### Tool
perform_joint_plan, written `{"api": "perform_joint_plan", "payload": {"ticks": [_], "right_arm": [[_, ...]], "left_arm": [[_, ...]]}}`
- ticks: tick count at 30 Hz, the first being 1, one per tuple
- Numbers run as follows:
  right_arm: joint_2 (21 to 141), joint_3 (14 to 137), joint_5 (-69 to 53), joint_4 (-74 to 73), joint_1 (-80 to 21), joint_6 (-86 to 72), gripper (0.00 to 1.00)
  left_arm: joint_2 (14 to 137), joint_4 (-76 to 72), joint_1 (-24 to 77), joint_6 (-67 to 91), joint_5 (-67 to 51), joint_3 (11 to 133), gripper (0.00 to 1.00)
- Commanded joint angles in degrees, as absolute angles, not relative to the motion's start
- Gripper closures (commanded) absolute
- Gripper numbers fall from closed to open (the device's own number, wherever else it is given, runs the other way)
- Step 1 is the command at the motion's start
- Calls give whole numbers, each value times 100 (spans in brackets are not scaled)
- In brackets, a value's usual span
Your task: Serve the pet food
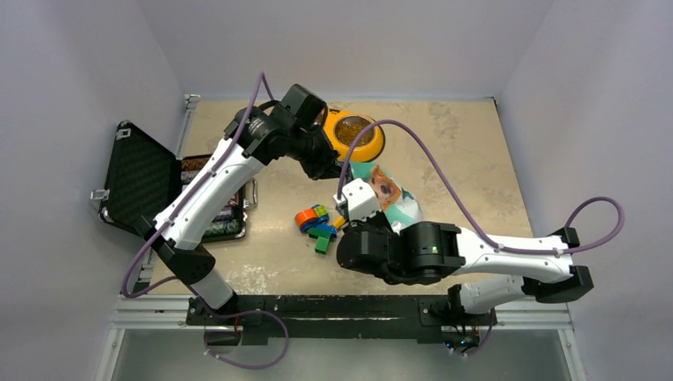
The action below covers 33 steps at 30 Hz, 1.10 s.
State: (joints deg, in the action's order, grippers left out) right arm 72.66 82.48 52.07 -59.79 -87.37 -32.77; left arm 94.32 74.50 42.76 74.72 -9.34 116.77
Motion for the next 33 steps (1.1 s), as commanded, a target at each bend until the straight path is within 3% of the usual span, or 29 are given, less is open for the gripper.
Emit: {"api": "perform_joint_plan", "payload": {"ticks": [1, 4, 5, 9, 11, 17, 24, 29, 33], "right_arm": [[7455, 8866, 6307, -7612, -8754, -4977, 100], [7197, 8687, 6032, -7684, -8746, -4933, 100], [7017, 8525, 5826, -7515, -8746, -4640, 100], [5691, 7610, 4566, -6046, -8674, -3282, 100], [5145, 7291, 3960, -5639, -8497, -3129, 100], [4615, 7201, 3283, -5729, -8195, -2806, 100], [4455, 7226, 3278, -5976, -8167, -2647, 100], [4397, 7231, 3410, -5881, -8133, -2417, 100], [4530, 7285, 3532, -5897, -8121, -2246, 100]], "left_arm": [[8788, 6896, 4109, 7388, -1035, 11660, 100], [8576, 6682, 3975, 6799, -653, 11474, 98], [8510, 6646, 3924, 6620, -542, 11402, 85], [8268, 6442, 3885, 6183, -707, 11080, 13], [8210, 6333, 3885, 6299, -1140, 10881, 2], [8151, 5203, 3936, 7735, -2377, 10130, 1], [8671, 4656, 4238, 8905, -2266, 10538, 2], [8678, 5013, 4455, 9070, -1872, 10523, 29], [8696, 5377, 4536, 8907, -1644, 10610, 38]]}}
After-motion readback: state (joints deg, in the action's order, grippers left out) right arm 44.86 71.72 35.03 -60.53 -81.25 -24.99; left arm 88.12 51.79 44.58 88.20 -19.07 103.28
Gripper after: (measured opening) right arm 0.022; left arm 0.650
